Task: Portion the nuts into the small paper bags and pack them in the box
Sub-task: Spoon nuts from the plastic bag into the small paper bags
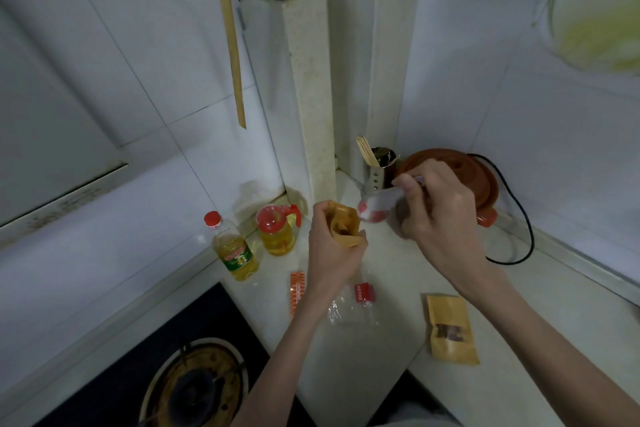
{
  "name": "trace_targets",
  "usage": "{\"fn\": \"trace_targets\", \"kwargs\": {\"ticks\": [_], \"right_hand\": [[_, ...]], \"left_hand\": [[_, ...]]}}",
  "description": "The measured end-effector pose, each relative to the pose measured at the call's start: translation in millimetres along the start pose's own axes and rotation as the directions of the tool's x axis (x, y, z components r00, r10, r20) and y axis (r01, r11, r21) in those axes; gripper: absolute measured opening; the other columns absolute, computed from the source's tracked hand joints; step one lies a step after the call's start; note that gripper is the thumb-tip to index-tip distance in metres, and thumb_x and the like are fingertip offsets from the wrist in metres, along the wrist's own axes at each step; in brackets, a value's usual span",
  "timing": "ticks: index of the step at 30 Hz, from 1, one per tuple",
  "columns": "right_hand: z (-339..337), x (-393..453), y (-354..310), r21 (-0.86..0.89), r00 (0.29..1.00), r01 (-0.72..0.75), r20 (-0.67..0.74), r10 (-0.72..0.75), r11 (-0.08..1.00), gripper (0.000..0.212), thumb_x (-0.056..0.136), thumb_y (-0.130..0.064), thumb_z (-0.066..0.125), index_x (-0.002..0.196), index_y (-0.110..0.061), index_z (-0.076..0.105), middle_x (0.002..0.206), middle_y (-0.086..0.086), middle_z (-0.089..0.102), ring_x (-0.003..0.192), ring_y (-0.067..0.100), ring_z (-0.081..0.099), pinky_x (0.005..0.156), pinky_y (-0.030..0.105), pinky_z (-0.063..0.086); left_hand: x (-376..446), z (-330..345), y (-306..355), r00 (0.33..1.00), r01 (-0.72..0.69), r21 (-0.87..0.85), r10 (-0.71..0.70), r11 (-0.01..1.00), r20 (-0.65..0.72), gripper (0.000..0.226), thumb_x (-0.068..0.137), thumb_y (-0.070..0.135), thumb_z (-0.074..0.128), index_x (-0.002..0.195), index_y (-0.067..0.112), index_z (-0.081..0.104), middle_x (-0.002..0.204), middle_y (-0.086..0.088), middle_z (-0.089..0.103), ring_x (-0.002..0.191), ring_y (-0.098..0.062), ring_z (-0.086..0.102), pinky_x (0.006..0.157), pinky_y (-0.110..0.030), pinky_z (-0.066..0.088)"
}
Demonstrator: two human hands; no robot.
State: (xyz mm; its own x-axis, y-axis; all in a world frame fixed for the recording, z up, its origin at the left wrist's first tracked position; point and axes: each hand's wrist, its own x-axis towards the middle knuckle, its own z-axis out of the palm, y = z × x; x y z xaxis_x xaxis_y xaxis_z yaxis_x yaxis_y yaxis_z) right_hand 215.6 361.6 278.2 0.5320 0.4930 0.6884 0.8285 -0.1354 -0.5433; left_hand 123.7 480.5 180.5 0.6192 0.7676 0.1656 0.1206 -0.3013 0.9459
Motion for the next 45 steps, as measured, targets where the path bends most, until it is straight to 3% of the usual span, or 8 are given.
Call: {"fn": "trace_targets", "kwargs": {"ticks": [9, 19, 23, 28, 33, 37, 42, 45], "right_hand": [[12, -15, 16, 0.124, 0.95, -0.205, 0.264, 0.166, 0.971, 0.023, 0.097, -0.007, 0.044, 0.076, -0.013, 0.049, 0.06, -0.011, 0.049, 0.049, 0.006, 0.047, 0.049, 0.016, 0.034], [31, -36, 13, 0.056, 0.836, -0.204, 0.53, 0.144, 0.977, 0.03, 0.082, -0.023, 0.058, 0.108, -0.037, 0.06, 0.046, -0.004, 0.036, 0.04, 0.01, 0.038, 0.043, 0.016, 0.026], [25, -33, 8, 0.152, 0.816, -0.256, 0.564, 0.129, 0.955, 0.031, 0.081, -0.025, 0.049, 0.085, -0.055, 0.053, 0.05, -0.003, 0.039, 0.042, 0.009, 0.036, 0.044, 0.02, 0.026], [26, -28, 13, 0.074, 0.851, -0.277, 0.482, 0.208, 0.958, 0.029, 0.085, -0.022, 0.061, 0.062, -0.034, 0.048, 0.048, -0.01, 0.043, 0.046, 0.009, 0.042, 0.047, 0.019, 0.026], [13, -24, 26, 0.169, 0.845, -0.418, 0.432, 0.315, 0.892, 0.04, 0.09, -0.026, 0.062, 0.058, -0.002, 0.051, 0.048, 0.0, 0.04, 0.046, 0.006, 0.032, 0.048, 0.028, 0.027], [4, -14, 27, 0.341, 0.836, -0.507, 0.416, 0.357, 0.792, 0.045, 0.092, -0.025, 0.059, 0.068, 0.012, 0.053, 0.059, 0.03, 0.049, 0.052, 0.021, 0.041, 0.053, 0.033, 0.032], [3, -12, 27, 0.4, 0.863, -0.481, 0.373, 0.341, 0.78, 0.031, 0.092, -0.018, 0.059, 0.076, 0.008, 0.063, 0.07, 0.028, 0.062, 0.063, 0.04, 0.058, 0.059, 0.047, 0.046], [2, -11, 26, 0.402, 0.848, -0.497, 0.412, 0.333, 0.769, 0.024, 0.089, -0.021, 0.064, 0.073, -0.004, 0.068, 0.062, 0.003, 0.067, 0.056, 0.018, 0.061, 0.053, 0.027, 0.05]], "left_hand": [[12, -11, 17, 0.996, 0.077, -0.164, -0.07, 0.983, 0.049, 0.05, 0.068, 0.037, 0.085, 0.103, 0.034, 0.05, 0.093, 0.01, 0.063, 0.078, 0.008, 0.059, 0.067, -0.004, 0.044], [21, -11, 40, 0.972, 0.23, -0.186, -0.215, 0.955, 0.097, 0.075, 0.052, 0.07, 0.077, 0.106, 0.03, 0.046, 0.091, 0.007, 0.063, 0.07, 0.013, 0.06, 0.051, -0.003, 0.042], [20, -10, 49, 0.952, 0.298, -0.168, -0.279, 0.94, 0.128, 0.076, 0.059, 0.068, 0.077, 0.11, 0.034, 0.033, 0.096, 0.016, 0.055, 0.074, 0.007, 0.057, 0.047, -0.003, 0.04], [15, -7, 62, 0.946, 0.258, -0.155, -0.217, 0.954, 0.239, 0.076, 0.044, 0.076, 0.073, 0.099, 0.044, 0.03, 0.102, 0.01, 0.057, 0.077, 0.005, 0.061, 0.05, -0.005, 0.044], [17, -13, 54, 0.971, 0.184, -0.257, -0.135, 0.949, 0.197, 0.07, 0.055, 0.057, 0.082, 0.112, 0.045, 0.043, 0.112, 0.005, 0.067, 0.091, -0.004, 0.068, 0.065, -0.015, 0.053], [18, -13, 51, 0.954, 0.242, -0.383, -0.147, 0.891, 0.261, 0.078, 0.051, 0.057, 0.087, 0.118, 0.028, 0.06, 0.106, 0.002, 0.074, 0.098, -0.017, 0.07, 0.077, -0.03, 0.058], [17, -12, 52, 0.969, 0.191, -0.353, -0.119, 0.916, 0.216, 0.043, 0.057, 0.053, 0.086, 0.093, 0.032, 0.075, 0.095, 0.002, 0.077, 0.09, -0.017, 0.073, 0.072, -0.029, 0.058], [15, -13, 50, 0.977, 0.137, -0.321, -0.074, 0.937, 0.201, 0.022, 0.067, 0.04, 0.084, 0.085, 0.033, 0.075, 0.087, 0.004, 0.077, 0.082, -0.012, 0.073, 0.063, -0.019, 0.055]]}}
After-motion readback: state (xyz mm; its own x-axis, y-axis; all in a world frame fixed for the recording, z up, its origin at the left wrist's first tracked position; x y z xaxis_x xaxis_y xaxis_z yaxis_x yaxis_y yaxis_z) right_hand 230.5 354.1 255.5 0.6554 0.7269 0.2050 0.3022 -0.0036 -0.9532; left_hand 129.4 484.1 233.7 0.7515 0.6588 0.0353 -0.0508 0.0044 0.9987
